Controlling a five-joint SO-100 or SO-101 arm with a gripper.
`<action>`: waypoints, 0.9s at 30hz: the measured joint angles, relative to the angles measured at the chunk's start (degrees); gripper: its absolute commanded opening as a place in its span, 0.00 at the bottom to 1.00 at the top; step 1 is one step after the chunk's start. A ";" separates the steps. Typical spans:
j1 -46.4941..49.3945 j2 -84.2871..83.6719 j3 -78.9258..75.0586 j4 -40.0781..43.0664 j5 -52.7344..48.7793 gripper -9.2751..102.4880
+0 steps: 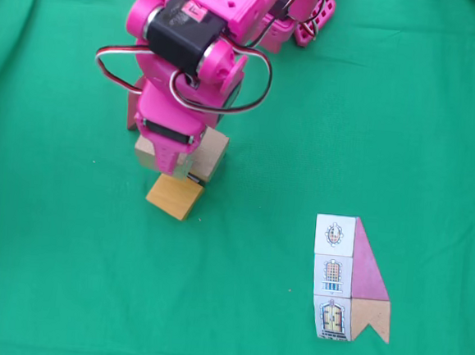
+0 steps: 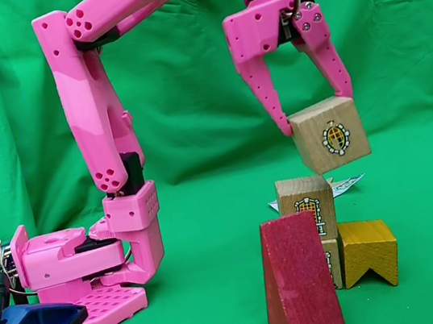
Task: Grasp some building blocks and build the house on the picture.
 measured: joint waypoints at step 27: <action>-0.09 2.64 4.92 0.00 -0.35 0.35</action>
